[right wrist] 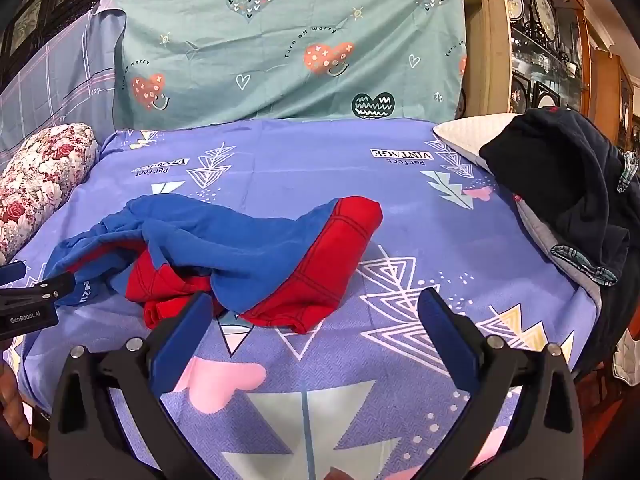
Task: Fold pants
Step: 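Move both grippers toward the crumpled blue and red pants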
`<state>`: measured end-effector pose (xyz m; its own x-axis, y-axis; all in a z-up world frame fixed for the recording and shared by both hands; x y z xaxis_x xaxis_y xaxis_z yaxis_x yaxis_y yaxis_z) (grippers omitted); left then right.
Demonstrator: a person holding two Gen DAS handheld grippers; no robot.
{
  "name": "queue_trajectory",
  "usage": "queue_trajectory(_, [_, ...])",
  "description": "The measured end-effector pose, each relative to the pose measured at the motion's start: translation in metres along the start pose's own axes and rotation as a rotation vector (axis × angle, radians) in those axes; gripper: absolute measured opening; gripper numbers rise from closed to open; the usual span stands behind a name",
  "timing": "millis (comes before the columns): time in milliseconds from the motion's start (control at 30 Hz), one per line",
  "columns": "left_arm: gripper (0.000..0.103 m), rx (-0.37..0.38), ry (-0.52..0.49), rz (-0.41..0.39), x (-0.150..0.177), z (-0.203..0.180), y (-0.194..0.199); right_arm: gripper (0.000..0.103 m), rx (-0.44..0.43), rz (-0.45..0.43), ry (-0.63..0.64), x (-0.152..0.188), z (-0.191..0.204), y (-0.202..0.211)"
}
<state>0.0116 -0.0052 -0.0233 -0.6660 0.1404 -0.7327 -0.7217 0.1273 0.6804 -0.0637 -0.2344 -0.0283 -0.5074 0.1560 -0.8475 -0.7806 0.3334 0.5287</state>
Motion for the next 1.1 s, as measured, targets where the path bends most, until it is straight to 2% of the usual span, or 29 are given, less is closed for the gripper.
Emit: queue_trajectory(1100, [0.101,0.004,0.003,0.004,0.003,0.0,-0.001,0.102,-0.005,0.005,0.002,0.003,-0.001,0.004])
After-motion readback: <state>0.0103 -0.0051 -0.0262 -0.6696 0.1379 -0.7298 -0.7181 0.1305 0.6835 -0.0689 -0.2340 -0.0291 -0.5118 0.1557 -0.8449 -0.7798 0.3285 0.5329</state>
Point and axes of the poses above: each gripper's, at about its wrist camera, not at the fingertips, and y roughly against the way its jaws point, z to its left, x to its underside, the point moved 2 cm from there along -y, roughly the way its jaws point, and after that the axes turned 9 degrees about x, right-handed, at the moved point
